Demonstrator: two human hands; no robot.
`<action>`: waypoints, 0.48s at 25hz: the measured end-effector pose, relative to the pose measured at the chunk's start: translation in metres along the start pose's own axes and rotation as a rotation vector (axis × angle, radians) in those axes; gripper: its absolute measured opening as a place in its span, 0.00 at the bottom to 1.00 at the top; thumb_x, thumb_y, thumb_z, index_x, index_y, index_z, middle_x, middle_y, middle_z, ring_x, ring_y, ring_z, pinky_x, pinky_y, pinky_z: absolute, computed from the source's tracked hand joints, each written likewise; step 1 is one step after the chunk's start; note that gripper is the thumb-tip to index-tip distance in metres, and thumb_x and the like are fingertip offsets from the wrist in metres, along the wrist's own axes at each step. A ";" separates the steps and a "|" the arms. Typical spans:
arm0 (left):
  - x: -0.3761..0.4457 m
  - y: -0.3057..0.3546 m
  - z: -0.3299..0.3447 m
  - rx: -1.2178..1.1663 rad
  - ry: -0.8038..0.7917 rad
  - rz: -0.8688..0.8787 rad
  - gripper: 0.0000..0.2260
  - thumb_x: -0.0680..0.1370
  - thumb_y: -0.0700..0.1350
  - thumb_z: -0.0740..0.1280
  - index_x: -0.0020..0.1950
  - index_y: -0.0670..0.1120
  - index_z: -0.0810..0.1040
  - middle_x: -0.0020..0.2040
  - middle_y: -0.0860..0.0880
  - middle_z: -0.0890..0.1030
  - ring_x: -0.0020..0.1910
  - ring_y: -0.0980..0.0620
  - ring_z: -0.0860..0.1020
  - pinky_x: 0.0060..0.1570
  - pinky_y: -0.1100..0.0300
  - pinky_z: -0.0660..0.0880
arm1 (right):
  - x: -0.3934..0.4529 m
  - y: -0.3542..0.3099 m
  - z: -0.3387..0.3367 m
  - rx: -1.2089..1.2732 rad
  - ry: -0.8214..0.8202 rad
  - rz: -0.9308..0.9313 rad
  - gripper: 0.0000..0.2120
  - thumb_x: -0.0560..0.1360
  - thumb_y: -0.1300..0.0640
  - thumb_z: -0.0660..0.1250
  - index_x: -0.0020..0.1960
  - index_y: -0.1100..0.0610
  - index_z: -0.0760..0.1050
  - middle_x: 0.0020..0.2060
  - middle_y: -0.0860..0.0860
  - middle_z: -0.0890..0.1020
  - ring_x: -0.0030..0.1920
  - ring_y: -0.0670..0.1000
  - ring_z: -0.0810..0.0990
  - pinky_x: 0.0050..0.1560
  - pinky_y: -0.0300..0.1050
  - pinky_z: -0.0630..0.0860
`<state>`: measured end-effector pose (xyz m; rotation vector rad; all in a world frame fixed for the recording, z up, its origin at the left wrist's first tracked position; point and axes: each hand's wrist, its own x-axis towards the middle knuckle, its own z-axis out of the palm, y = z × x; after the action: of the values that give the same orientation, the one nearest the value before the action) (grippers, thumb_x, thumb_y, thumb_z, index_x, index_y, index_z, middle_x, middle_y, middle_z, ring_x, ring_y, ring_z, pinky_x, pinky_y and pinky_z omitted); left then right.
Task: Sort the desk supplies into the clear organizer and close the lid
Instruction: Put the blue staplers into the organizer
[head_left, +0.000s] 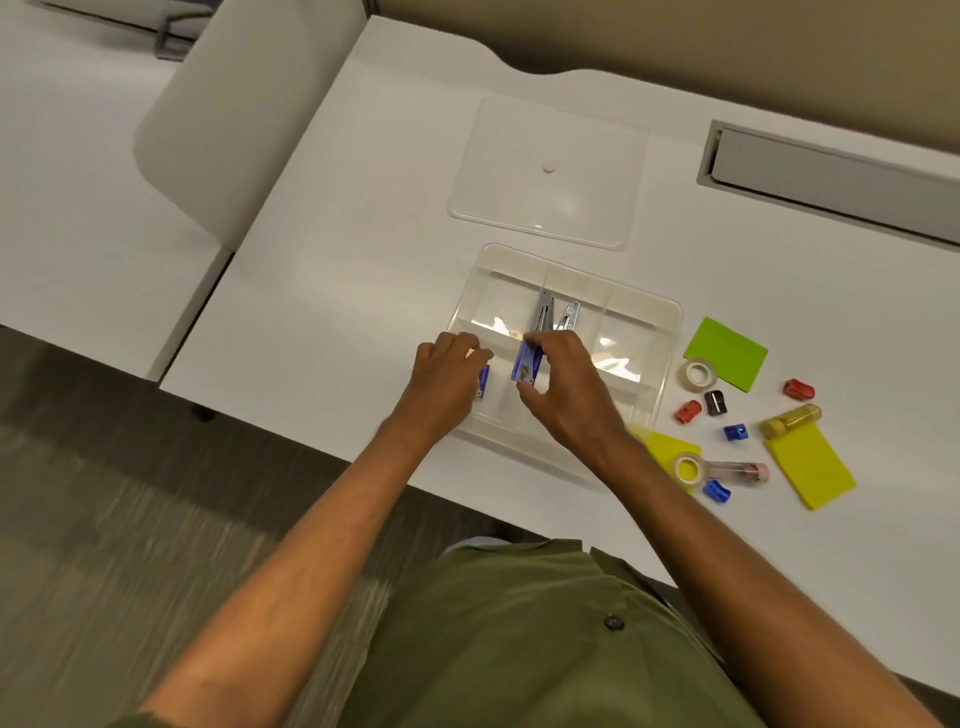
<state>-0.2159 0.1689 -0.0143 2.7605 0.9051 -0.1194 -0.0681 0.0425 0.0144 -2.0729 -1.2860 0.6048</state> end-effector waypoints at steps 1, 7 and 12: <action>-0.007 0.000 -0.003 -0.107 0.090 -0.051 0.24 0.73 0.41 0.76 0.68 0.46 0.75 0.67 0.44 0.75 0.65 0.44 0.73 0.58 0.54 0.73 | 0.003 -0.004 0.003 -0.006 0.000 -0.021 0.22 0.75 0.57 0.72 0.67 0.55 0.72 0.58 0.51 0.75 0.56 0.49 0.73 0.55 0.36 0.70; -0.034 -0.016 -0.006 -0.622 0.255 -0.446 0.19 0.81 0.39 0.65 0.72 0.48 0.71 0.63 0.47 0.74 0.58 0.53 0.75 0.56 0.62 0.77 | 0.019 -0.024 0.041 -0.199 -0.086 -0.186 0.22 0.74 0.57 0.74 0.66 0.59 0.75 0.58 0.56 0.79 0.56 0.54 0.77 0.52 0.46 0.78; -0.037 -0.021 -0.003 -0.646 0.230 -0.490 0.15 0.82 0.40 0.65 0.69 0.48 0.75 0.60 0.47 0.78 0.53 0.54 0.78 0.53 0.65 0.76 | 0.028 -0.021 0.075 -0.469 -0.169 -0.227 0.12 0.73 0.61 0.75 0.55 0.62 0.79 0.48 0.59 0.81 0.45 0.56 0.79 0.40 0.47 0.79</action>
<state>-0.2584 0.1647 -0.0099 1.9480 1.3733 0.3534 -0.1186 0.0949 -0.0254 -2.2254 -1.8765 0.4091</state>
